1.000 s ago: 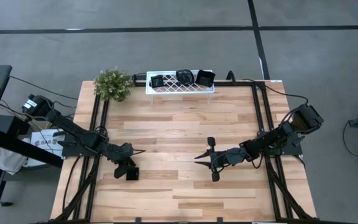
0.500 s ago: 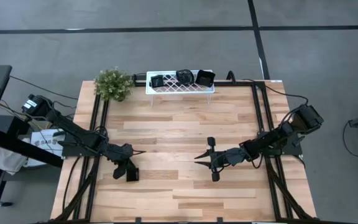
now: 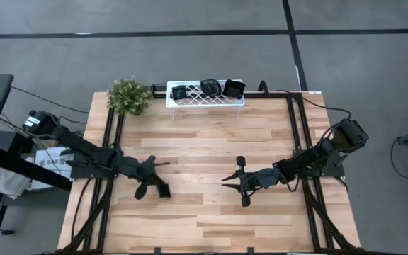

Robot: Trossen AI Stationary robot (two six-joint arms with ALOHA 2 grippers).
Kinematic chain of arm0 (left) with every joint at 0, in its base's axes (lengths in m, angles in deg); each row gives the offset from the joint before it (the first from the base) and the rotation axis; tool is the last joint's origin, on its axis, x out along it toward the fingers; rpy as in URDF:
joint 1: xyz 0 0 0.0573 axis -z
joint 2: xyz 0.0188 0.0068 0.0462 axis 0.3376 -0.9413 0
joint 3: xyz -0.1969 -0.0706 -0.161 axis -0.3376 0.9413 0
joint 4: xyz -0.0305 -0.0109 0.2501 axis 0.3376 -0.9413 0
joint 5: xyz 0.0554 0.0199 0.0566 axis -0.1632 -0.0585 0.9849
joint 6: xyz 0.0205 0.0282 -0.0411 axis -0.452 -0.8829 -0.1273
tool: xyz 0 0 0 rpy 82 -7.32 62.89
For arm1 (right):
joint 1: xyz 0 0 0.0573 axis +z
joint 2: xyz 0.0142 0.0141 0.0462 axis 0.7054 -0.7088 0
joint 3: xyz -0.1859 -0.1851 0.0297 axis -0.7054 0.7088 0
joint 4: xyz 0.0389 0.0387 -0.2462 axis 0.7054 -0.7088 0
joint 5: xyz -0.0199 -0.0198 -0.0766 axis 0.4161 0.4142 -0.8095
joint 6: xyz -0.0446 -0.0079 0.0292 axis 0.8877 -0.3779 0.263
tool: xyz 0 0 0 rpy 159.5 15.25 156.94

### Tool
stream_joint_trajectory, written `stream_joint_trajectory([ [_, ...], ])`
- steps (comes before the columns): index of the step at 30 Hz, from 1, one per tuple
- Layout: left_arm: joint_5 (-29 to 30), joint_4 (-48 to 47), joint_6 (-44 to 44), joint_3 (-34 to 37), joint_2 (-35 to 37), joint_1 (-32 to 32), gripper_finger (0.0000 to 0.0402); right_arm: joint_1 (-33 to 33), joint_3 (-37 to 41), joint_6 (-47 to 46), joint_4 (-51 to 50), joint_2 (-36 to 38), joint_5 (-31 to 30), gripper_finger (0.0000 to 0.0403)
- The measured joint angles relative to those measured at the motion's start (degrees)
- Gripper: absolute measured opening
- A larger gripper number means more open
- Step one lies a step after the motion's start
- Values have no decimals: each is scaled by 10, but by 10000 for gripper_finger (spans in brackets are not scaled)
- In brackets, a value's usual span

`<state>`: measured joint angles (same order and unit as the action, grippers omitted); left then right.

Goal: Pick & Place Mini shaped plates
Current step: Stack the black square plate on top of the black square plate on the shelf

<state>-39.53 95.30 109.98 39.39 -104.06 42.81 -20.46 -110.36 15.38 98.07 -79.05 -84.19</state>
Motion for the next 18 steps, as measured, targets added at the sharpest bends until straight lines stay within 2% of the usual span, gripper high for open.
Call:
stream_joint_trajectory([
  [8,28,73,-13,0,0,-79,7,0,0,0,0,0,0,65],
  [18,28,112,1,0,0,-91,7,0,0,0,0,0,0,65],
])
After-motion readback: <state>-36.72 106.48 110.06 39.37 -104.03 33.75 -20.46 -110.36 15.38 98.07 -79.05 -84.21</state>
